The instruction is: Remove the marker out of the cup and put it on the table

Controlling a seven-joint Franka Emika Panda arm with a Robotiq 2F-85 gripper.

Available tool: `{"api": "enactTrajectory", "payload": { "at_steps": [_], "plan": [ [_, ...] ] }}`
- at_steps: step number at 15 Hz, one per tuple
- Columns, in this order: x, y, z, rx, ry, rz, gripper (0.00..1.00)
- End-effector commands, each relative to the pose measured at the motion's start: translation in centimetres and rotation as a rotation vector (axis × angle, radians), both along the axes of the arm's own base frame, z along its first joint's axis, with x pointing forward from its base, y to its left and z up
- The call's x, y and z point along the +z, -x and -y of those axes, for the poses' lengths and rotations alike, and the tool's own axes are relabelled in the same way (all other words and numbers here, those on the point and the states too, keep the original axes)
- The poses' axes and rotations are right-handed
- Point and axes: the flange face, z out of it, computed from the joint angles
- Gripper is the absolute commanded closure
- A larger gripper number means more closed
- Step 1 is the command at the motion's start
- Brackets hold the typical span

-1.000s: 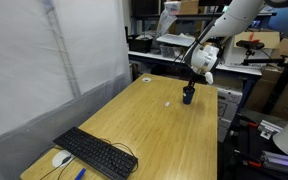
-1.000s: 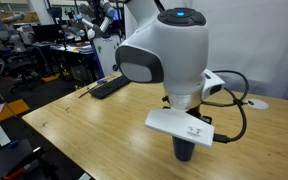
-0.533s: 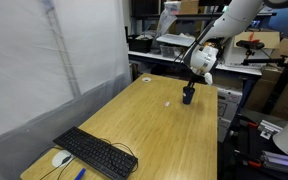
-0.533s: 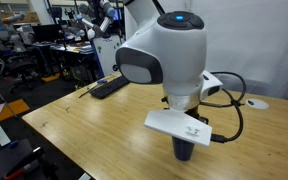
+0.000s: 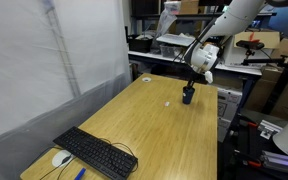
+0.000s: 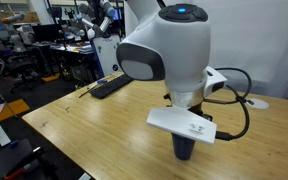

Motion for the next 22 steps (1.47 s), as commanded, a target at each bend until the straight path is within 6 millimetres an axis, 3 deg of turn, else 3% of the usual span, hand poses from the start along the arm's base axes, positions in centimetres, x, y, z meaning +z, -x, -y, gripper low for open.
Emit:
{"api": "enactTrajectory", "payload": {
  "at_steps": [1, 5, 8, 13, 15, 18, 22],
  "plan": [
    [2.6, 0.9, 0.2, -0.011, 0.002, 0.025, 0.95],
    [5.2, 2.1, 0.4, -0.028, 0.006, 0.023, 0.95],
    [8.2, 2.8, -0.3, -0.012, 0.031, 0.015, 0.95],
    [15.2, 0.9, -2.0, 0.022, 0.068, 0.072, 0.95],
    [17.0, 0.0, -3.0, 0.047, 0.075, 0.063, 0.95],
    [16.7, -0.2, -5.5, 0.087, 0.059, -0.058, 0.95],
    [14.1, 0.1, -9.9, 0.127, 0.018, -0.250, 0.95]
  ]
}}
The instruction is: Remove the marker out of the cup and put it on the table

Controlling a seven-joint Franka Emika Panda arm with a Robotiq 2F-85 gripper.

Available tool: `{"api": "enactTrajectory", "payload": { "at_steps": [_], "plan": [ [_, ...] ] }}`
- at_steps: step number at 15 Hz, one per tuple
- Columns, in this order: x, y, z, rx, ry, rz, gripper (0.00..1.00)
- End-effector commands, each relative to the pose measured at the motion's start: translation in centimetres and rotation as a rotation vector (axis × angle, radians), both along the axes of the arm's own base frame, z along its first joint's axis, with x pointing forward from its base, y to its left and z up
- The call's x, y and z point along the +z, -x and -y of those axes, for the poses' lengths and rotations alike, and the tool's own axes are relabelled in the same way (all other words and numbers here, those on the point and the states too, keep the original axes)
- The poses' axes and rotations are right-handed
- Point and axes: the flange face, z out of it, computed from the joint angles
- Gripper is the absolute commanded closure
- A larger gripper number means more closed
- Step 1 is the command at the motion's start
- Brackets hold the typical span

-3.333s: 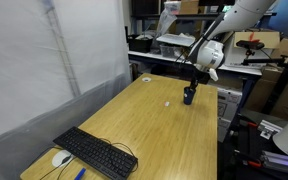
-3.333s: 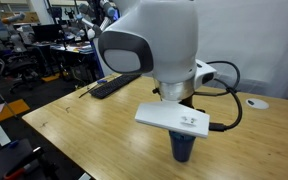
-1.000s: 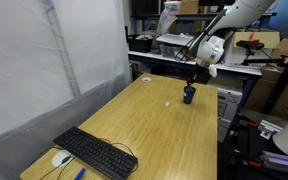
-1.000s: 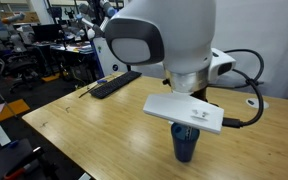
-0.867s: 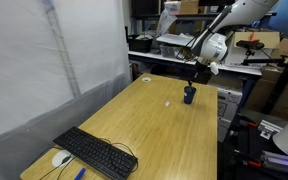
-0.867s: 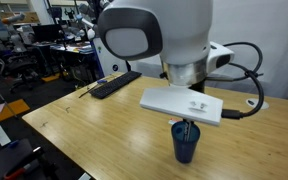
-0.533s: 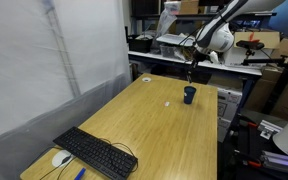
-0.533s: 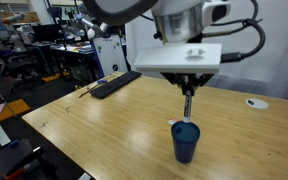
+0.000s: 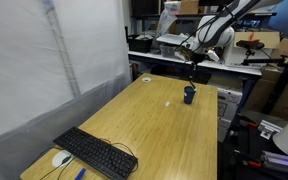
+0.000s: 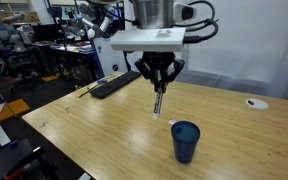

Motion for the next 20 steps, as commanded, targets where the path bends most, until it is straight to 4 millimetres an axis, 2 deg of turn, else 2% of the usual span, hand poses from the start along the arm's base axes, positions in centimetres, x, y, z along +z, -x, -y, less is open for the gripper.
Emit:
{"api": "enactTrajectory", "payload": {
  "at_steps": [1, 5, 8, 12, 20],
  "plan": [
    [-0.8, 0.0, -2.3, 0.010, -0.014, -0.105, 0.95],
    [-3.7, -0.5, -4.7, -0.002, -0.031, -0.172, 0.95],
    [-6.0, -0.6, -4.6, -0.009, -0.029, -0.173, 0.95],
    [-8.2, -1.6, -4.8, -0.006, -0.035, -0.174, 0.95],
    [-12.2, -4.0, -7.8, 0.054, -0.044, -0.174, 0.95]
  ]
}}
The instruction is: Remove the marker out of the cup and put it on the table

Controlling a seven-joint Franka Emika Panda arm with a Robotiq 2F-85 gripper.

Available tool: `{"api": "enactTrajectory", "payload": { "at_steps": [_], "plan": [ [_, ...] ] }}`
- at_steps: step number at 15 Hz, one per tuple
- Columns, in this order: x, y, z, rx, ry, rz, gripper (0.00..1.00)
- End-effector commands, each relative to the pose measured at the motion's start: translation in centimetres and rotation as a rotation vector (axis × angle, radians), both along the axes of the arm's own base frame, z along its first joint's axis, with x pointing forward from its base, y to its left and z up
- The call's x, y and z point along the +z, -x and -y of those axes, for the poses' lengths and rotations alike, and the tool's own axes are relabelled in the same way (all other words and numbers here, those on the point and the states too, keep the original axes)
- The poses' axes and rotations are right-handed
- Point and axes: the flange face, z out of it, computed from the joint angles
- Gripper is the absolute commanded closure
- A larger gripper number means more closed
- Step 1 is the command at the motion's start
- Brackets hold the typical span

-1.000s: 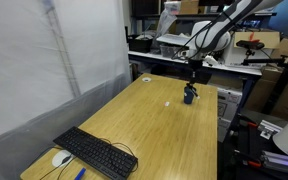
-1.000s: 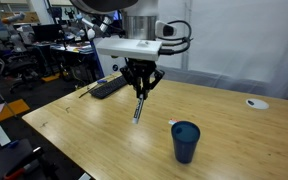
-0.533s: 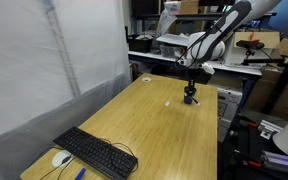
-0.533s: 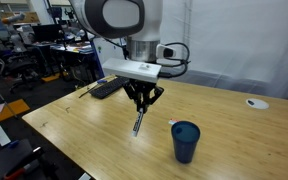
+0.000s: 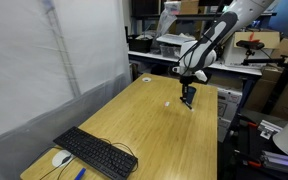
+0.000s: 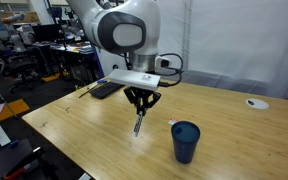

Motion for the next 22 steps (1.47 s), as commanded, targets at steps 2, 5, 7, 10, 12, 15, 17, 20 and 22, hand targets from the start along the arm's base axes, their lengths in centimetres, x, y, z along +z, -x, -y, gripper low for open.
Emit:
{"api": "enactTrajectory", "payload": {
  "at_steps": [2, 5, 7, 10, 12, 15, 17, 20, 22],
  "plan": [
    [-1.5, -1.5, -0.6, 0.007, -0.013, 0.035, 0.95],
    [-2.9, -2.4, -0.9, 0.001, -0.009, 0.044, 0.95],
    [-3.7, -2.9, -1.0, -0.002, -0.005, 0.042, 0.95],
    [-4.8, -3.6, -1.4, -0.006, -0.001, 0.027, 0.95],
    [-5.4, -4.1, -1.6, -0.011, 0.002, 0.020, 0.56],
    [-5.7, -4.7, -1.9, -0.012, 0.011, 0.021, 0.37],
    [-5.5, -5.0, -2.1, -0.010, 0.016, 0.027, 0.23],
    [-4.4, -5.4, -2.2, -0.010, 0.025, 0.047, 0.02],
    [-3.2, -5.4, -2.0, -0.013, 0.029, 0.061, 0.00]
  ]
}}
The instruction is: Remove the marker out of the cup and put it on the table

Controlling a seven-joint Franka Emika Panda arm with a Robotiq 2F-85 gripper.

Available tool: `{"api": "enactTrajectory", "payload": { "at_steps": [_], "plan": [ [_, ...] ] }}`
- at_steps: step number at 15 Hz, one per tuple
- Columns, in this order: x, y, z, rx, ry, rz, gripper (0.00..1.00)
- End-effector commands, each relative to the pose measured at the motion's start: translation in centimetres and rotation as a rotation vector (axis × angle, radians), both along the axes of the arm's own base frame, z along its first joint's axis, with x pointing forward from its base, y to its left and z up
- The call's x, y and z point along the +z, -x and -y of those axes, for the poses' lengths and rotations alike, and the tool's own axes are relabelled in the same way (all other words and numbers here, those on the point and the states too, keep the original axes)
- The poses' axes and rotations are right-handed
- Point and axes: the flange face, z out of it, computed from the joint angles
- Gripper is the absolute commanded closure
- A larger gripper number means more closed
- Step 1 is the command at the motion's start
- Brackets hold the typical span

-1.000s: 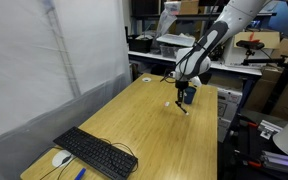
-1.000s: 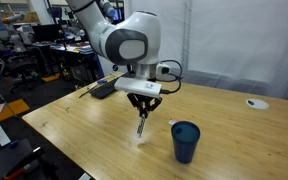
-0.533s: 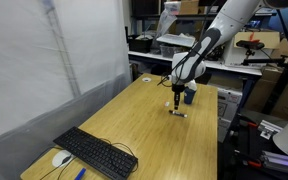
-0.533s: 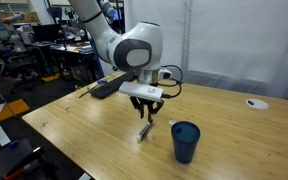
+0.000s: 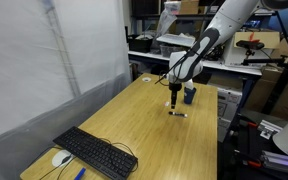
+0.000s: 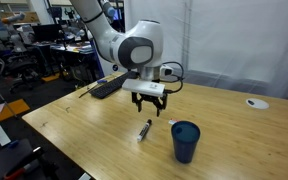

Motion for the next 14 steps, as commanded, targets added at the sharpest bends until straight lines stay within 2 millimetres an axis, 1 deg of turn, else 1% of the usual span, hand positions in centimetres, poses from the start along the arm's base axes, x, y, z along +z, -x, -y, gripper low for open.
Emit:
{"api": "enactTrajectory", "payload": {
  "at_steps": [1, 2, 6, 9, 11, 14],
  "plan": [
    [2.5, -0.1, 0.2, -0.008, 0.012, 0.031, 0.00],
    [3.4, -0.1, 0.3, -0.007, 0.017, 0.047, 0.00],
    [8.2, 0.1, 0.8, 0.000, 0.030, 0.100, 0.00],
    [11.3, 0.9, 1.2, -0.014, 0.039, 0.121, 0.00],
    [12.7, 1.6, 1.5, -0.018, 0.043, 0.123, 0.00],
    [13.8, 2.5, 1.7, -0.021, 0.044, 0.118, 0.00]
  ]
}}
